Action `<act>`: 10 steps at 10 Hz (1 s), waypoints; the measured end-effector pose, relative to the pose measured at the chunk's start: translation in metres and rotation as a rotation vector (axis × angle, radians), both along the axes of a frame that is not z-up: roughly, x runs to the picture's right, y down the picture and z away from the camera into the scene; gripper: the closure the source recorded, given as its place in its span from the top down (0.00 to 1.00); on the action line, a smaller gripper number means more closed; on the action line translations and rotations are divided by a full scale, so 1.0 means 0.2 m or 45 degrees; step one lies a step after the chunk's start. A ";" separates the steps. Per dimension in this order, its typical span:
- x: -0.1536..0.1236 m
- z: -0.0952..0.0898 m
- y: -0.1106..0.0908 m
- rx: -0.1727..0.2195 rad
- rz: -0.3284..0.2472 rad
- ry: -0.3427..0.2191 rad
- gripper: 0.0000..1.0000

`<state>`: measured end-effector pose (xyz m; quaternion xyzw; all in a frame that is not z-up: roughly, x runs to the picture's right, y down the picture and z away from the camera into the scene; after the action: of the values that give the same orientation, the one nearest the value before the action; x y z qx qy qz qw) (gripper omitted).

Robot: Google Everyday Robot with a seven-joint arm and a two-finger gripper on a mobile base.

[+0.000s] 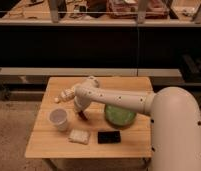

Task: Drag the pepper across the table

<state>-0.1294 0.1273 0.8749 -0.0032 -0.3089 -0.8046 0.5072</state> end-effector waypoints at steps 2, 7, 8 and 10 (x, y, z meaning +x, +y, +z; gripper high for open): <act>-0.03 -0.02 0.09 -0.017 -0.007 -0.008 0.26; -0.10 -0.06 0.19 -0.015 -0.014 -0.032 0.26; -0.12 -0.08 0.21 -0.014 -0.013 -0.048 0.26; -0.16 -0.12 0.24 -0.014 -0.009 -0.072 0.26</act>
<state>-0.1616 0.1763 0.8516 0.0159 -0.3274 -0.8044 0.4955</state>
